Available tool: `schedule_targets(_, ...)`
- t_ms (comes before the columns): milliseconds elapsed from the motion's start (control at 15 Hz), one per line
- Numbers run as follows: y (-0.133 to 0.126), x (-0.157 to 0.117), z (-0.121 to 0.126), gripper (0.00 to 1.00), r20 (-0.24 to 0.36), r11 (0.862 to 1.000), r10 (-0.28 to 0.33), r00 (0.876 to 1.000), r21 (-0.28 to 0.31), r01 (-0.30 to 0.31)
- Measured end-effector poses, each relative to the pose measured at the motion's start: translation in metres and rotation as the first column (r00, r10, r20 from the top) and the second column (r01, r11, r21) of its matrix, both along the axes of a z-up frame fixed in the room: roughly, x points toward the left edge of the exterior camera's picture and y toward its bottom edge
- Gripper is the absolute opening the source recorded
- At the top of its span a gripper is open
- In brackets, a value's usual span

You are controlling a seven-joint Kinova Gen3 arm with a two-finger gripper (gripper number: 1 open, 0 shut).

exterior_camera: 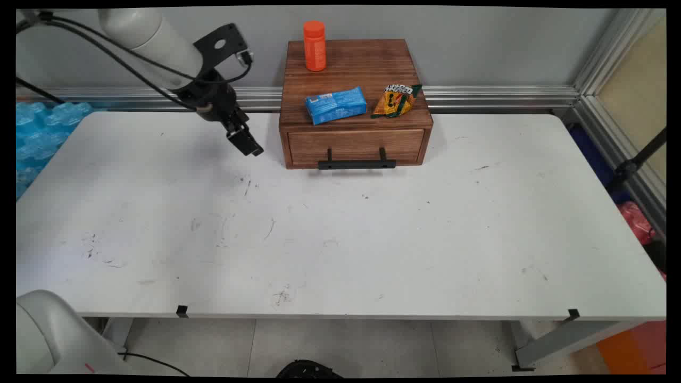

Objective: Open the drawer

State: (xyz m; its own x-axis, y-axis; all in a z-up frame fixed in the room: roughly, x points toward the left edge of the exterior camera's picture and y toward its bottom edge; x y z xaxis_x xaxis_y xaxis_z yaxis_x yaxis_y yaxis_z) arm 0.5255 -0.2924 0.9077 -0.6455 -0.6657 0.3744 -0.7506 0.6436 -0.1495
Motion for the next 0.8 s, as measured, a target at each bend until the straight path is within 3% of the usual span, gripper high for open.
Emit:
schedule_targets(467,-0.006,-0.046,0.012,1.0,-0.022,0.999,-0.035,0.999,0.021,0.036)
schedule_targets(800,-0.014,-0.076,0.013,1.0,-0.016,0.997,-0.069,0.997,-0.025,0.069)
